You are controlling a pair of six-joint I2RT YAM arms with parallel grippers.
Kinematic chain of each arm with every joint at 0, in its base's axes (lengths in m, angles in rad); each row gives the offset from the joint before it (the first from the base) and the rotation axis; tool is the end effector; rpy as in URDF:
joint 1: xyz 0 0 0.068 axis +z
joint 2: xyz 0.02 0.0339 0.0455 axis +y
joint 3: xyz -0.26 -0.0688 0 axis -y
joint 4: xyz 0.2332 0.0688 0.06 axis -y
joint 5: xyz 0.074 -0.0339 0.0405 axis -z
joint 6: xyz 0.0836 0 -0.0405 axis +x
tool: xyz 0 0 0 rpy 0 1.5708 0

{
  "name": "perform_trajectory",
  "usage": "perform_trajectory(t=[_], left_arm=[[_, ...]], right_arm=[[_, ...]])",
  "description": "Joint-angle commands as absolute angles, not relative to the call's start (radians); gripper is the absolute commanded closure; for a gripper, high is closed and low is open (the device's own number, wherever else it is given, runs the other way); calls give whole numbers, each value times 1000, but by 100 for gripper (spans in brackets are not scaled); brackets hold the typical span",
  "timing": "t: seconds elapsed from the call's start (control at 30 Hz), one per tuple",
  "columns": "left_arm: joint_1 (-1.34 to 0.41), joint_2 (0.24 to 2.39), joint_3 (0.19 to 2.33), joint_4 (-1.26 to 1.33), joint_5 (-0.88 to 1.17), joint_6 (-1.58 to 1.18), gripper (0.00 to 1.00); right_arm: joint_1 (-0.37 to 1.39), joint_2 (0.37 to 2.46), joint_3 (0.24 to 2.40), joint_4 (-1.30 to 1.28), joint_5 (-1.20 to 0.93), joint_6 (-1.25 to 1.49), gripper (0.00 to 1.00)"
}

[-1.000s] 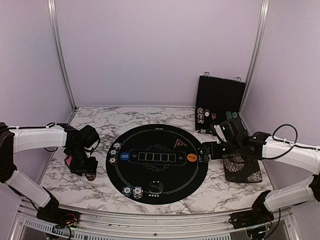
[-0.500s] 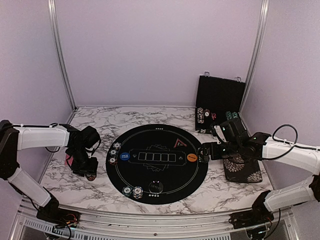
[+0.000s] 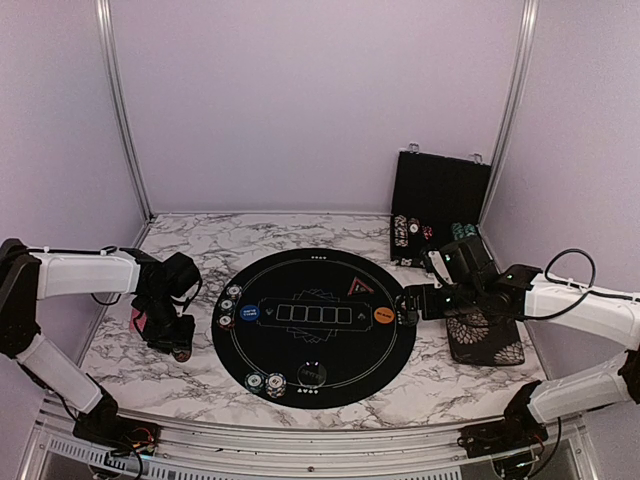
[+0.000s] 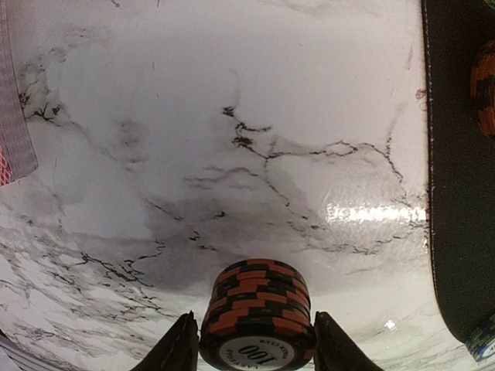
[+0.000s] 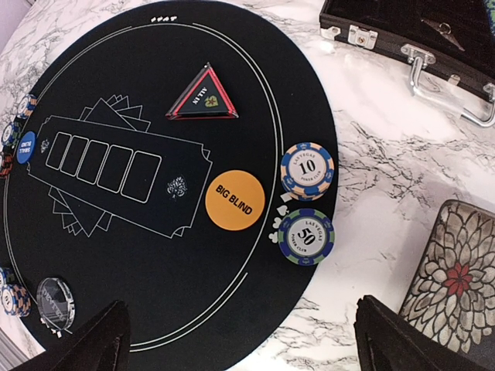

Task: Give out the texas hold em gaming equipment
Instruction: Pick up the pile of poker chips from the pile of poker chips.

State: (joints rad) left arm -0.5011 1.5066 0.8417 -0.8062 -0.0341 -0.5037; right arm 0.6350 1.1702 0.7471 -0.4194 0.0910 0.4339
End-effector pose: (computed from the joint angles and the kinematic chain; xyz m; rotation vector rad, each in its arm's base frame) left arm 0.2115 -0.1126 0.1195 -0.0065 3.0377 -0.0276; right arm 0.2143 0.1484 0.1945 -0.2031 2.4360 0.3787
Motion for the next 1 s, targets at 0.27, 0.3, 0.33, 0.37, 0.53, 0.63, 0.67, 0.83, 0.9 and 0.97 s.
perform_trajectory(t=[0.27, 0.3, 0.33, 0.37, 0.53, 0.63, 0.67, 0.83, 0.9, 0.97], left_arm=[[-495, 1520, 832, -802, -31, -489, 55], [-495, 1519, 833, -802, -30, -488, 55], [-495, 1518, 833, -803, -31, -488, 55], [-495, 1516, 834, -804, -29, -487, 56], [-495, 1511, 843, -816, -33, -485, 58], [-495, 1507, 853, -825, -35, -483, 58], [-496, 1506, 855, -828, -35, -483, 58], [-497, 1500, 864, -842, -40, -482, 59], [-497, 1498, 867, -846, -41, -482, 59], [-497, 1494, 870, -850, -42, -482, 59]], right_arm=[[628, 1150, 734, -405, 101, 441, 2], [629, 1150, 734, -405, 101, 441, 1], [629, 1150, 735, -406, 101, 441, 2], [628, 1150, 734, -405, 101, 440, 2], [629, 1150, 734, -404, 101, 439, 1], [629, 1150, 735, -403, 101, 439, 2], [629, 1150, 736, -405, 100, 439, 2], [629, 1150, 735, -402, 101, 439, 1], [629, 1150, 735, -402, 100, 439, 2], [628, 1150, 735, -400, 101, 439, 1]])
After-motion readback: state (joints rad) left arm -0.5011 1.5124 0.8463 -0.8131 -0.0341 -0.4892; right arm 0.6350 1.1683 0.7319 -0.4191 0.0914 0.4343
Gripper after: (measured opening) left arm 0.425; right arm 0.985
